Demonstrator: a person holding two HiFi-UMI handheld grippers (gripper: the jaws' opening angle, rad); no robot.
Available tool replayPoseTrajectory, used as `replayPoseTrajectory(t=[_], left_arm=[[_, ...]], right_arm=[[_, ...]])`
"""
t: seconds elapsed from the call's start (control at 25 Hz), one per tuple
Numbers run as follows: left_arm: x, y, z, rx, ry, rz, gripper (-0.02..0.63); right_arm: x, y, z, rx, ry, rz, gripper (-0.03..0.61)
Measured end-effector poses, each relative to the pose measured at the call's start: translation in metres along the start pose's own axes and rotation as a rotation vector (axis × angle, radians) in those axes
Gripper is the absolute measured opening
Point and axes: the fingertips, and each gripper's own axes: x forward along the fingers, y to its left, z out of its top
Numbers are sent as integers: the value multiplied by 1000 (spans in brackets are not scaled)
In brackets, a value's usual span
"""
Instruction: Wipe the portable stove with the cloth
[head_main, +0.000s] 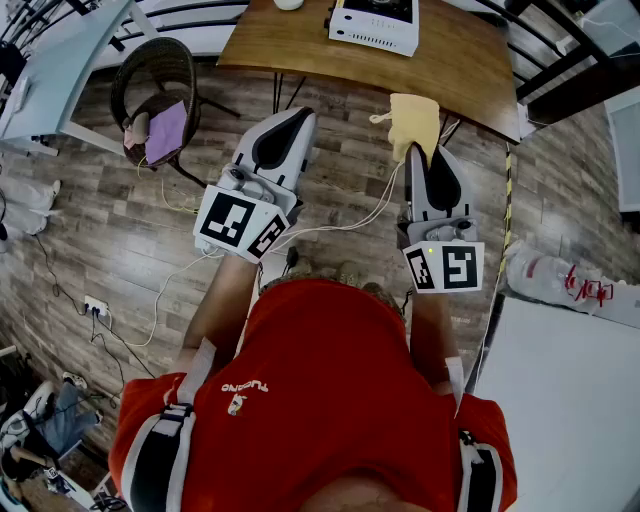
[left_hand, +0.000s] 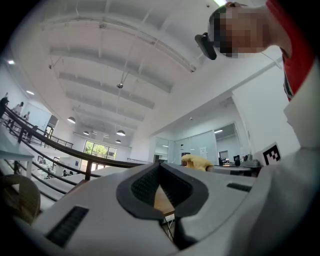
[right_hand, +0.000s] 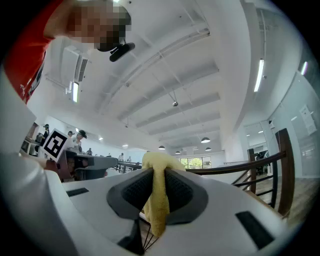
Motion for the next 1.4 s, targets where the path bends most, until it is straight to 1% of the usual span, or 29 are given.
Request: replayPoseTrajectory(t=[0.2, 0.44, 0.72, 0.84, 1.0, 1.4], left_arm=[[-5, 18, -1, -10, 0, -8, 9], [-8, 48, -12, -28, 5, -22, 9], [6, 82, -21, -34, 18, -27, 9], [27, 98, -23, -27, 13, -31, 9], [64, 120, -34, -19, 19, -35, 9], [183, 192, -69, 6, 83, -1, 9]], right_arm=[[14, 13, -2, 18, -9, 8, 83], [33, 25, -15, 10, 8, -19, 83], [66, 21, -26, 8, 10, -35, 83], [89, 12, -29, -5, -4, -24, 83], [126, -11, -42, -9, -12, -19, 83], [239, -93, -84, 20, 15, 19, 83]])
